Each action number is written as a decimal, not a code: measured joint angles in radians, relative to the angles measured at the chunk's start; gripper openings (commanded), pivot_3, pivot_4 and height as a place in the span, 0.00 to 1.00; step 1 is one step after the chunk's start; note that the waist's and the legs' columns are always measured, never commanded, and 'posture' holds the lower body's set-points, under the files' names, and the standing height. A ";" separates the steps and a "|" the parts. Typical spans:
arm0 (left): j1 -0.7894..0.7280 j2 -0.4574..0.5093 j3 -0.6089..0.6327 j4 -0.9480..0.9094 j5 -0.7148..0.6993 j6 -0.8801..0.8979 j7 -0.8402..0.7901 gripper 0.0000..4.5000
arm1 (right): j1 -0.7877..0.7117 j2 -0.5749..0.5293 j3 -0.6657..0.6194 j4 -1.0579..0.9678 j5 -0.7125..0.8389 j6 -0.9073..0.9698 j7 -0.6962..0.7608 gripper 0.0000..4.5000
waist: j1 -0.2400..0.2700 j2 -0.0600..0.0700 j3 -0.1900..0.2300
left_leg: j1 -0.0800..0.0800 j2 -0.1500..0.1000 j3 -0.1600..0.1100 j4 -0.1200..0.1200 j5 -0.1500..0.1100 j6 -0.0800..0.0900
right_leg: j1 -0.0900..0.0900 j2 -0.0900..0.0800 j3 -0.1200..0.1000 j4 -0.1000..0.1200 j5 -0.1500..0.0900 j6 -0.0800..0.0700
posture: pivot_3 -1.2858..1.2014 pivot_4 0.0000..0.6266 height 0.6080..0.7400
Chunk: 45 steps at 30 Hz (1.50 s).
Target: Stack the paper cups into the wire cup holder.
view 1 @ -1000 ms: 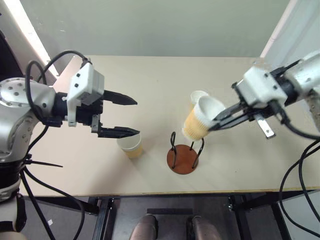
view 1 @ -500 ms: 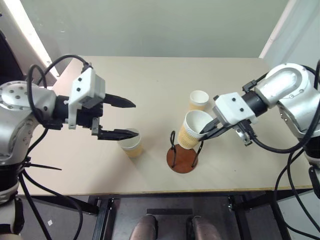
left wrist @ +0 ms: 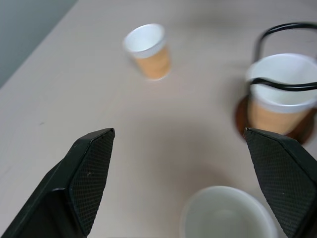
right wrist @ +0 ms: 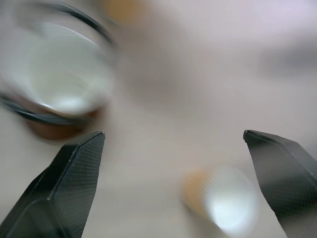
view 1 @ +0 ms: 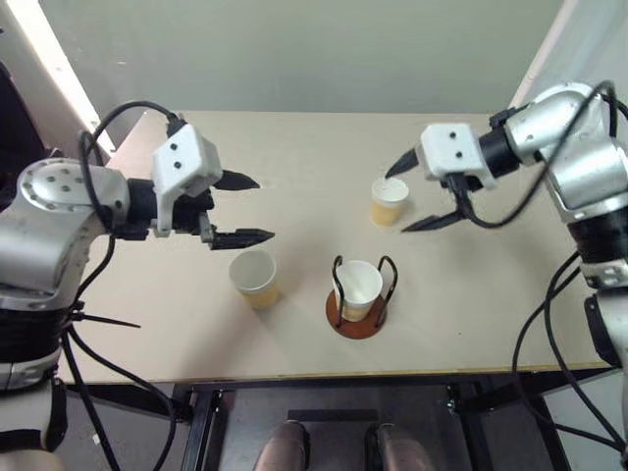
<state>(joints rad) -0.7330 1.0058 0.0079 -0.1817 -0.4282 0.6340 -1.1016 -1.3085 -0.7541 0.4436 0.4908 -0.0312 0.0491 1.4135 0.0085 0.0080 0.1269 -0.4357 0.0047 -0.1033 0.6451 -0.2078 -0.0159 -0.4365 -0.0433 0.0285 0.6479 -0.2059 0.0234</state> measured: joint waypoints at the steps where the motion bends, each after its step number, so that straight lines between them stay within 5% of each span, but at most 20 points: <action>1: -0.004 -0.010 -0.012 0.004 0.007 -0.004 0.013 1.00 | -0.016 0.019 0.015 0.079 -0.052 -0.043 -0.032 1.00 | 0.000 0.000 0.000 | 0.000 0.000 -0.001 0.000 0.000 0.000 | 0.000 0.000 0.000 0.000 0.000 0.000 | 0.52 0.24 1.00; 13: 0.029 -0.029 -0.010 -0.049 0.043 0.005 0.061 1.00 | -0.098 0.293 0.067 0.671 -0.291 -0.233 -0.263 1.00 | 0.002 0.001 0.000 | -0.005 0.001 0.000 -0.007 -0.003 -0.011 | -0.009 0.000 -0.002 -0.002 0.005 0.009 | 0.52 0.24 1.00; 17: 0.045 -0.007 0.012 -0.074 0.037 0.031 0.065 1.00 | -0.097 0.324 0.067 0.747 -0.326 -0.243 -0.303 0.80 | 0.003 0.001 0.000 | -0.009 0.002 0.000 -0.006 -0.001 -0.017 | -0.011 0.000 -0.002 -0.002 0.005 0.009 | 0.52 0.24 1.00; 26: 0.056 0.021 0.049 -0.107 -0.006 0.071 0.054 1.00 | -0.097 0.324 0.069 0.795 -0.401 -0.276 -0.403 0.05 | 0.004 0.001 0.000 | -0.008 0.003 0.001 -0.005 -0.003 -0.015 | -0.011 0.000 -0.003 -0.001 0.005 0.009 | 0.52 0.24 1.00; 30: 0.056 0.022 0.049 -0.112 -0.010 0.071 0.049 1.00 | -0.114 0.315 0.057 0.792 -0.401 -0.309 -0.397 0.00 | 0.003 0.002 0.001 | -0.008 0.003 0.001 -0.005 -0.003 -0.014 | -0.012 0.001 -0.003 0.000 0.005 0.009 | 0.52 0.24 1.00; 35: 0.059 0.024 0.053 -0.115 -0.049 0.063 -0.004 1.00 | -0.168 0.238 -0.040 0.631 -0.289 -0.357 -0.185 0.00 | 0.003 0.002 0.001 | -0.009 0.003 0.001 -0.006 -0.003 -0.014 | -0.012 0.001 -0.003 0.000 0.005 0.008 | 0.52 0.24 1.00; 40: 0.082 0.055 0.090 -0.127 -0.143 0.059 -0.119 1.00 | -0.116 0.098 -0.081 0.180 0.026 -0.210 0.144 0.00 | 0.003 0.002 0.001 | -0.012 0.005 0.001 -0.006 0.001 -0.023 | -0.012 0.003 -0.004 -0.002 0.003 0.006 | 0.52 0.24 1.00; 45: 0.095 0.082 0.118 -0.106 -0.203 0.045 -0.223 1.00 | -0.071 -0.088 0.003 -0.207 0.356 -0.017 0.196 0.00 | 0.002 0.002 0.001 | -0.013 0.006 0.001 -0.003 0.004 -0.024 | -0.011 0.004 -0.004 -0.003 0.002 0.007 | 0.52 0.24 1.00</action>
<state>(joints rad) -0.6378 1.0881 0.1257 -0.2879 -0.6313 0.6786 -1.3247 -1.3799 -0.8417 0.4467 0.2836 0.3250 0.0322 1.6091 0.0103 0.0096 0.1278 -0.4489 0.0108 -0.1022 0.6417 -0.2043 -0.0394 -0.4480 -0.0393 0.0247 0.6451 -0.2037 0.0301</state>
